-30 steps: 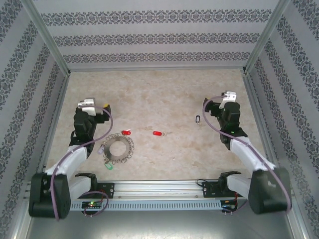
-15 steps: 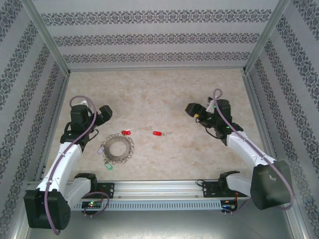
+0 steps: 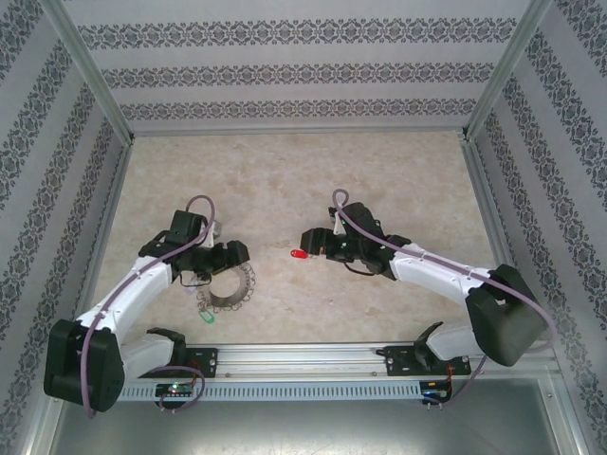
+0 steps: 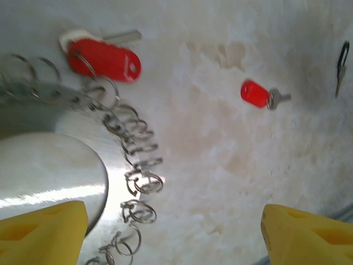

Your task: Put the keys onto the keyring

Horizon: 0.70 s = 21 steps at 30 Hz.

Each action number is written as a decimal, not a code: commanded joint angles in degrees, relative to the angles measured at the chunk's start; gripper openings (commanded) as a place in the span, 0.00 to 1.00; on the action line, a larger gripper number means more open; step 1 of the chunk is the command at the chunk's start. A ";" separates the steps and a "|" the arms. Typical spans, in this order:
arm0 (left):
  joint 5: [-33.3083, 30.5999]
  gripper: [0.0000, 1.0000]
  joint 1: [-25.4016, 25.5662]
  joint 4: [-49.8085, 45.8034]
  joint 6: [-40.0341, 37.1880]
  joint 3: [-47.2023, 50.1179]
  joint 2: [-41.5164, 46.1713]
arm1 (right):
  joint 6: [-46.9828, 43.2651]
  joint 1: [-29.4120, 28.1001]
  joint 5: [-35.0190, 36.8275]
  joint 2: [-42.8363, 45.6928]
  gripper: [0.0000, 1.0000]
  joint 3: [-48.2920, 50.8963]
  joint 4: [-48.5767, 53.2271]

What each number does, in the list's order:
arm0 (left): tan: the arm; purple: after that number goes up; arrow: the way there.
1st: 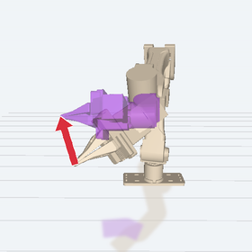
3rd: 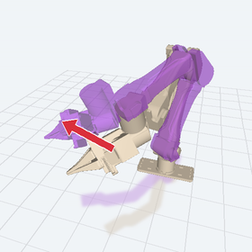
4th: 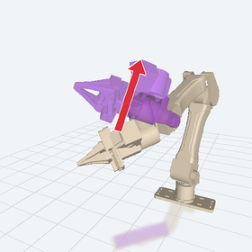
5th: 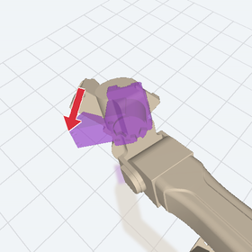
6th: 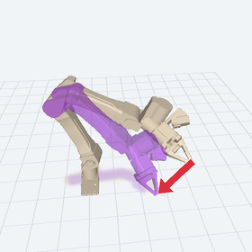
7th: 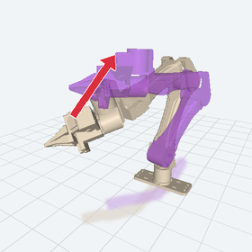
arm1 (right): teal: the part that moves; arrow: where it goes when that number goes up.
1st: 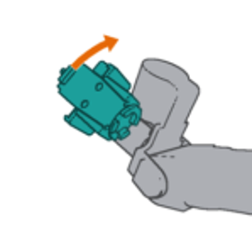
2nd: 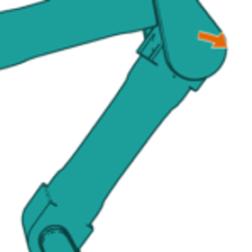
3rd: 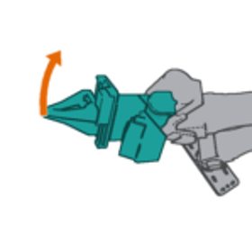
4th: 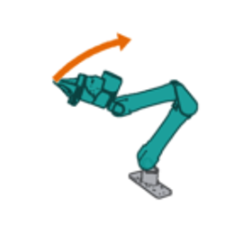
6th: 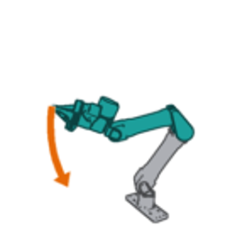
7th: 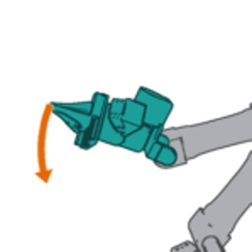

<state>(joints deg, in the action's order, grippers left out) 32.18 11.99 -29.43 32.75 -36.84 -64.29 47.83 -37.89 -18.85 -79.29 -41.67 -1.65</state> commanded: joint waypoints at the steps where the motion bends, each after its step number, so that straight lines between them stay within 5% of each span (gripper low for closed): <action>1: 4.56 0.84 2.28 2.13 1.74 2.48 -1.68 | -0.28 -1.19 1.52 -1.76 0.70 -2.01 -0.70; 4: 5.94 0.85 3.31 3.96 1.95 2.46 -5.22 | 0.05 -1.86 1.64 -2.19 0.72 -1.72 -1.18; 9: -1.72 0.85 3.98 2.39 3.04 2.30 -7.01 | 0.88 -1.74 3.44 -1.16 0.73 -0.39 -1.87; 21: -1.05 0.86 4.67 10.80 5.89 3.71 -13.59 | 0.31 -1.74 5.53 -0.24 0.76 2.72 -3.69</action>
<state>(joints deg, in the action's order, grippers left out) 31.22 15.81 -22.26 37.43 -33.12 -76.01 48.25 -39.27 -14.83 -80.49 -40.38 -3.66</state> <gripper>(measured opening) 0.863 0.761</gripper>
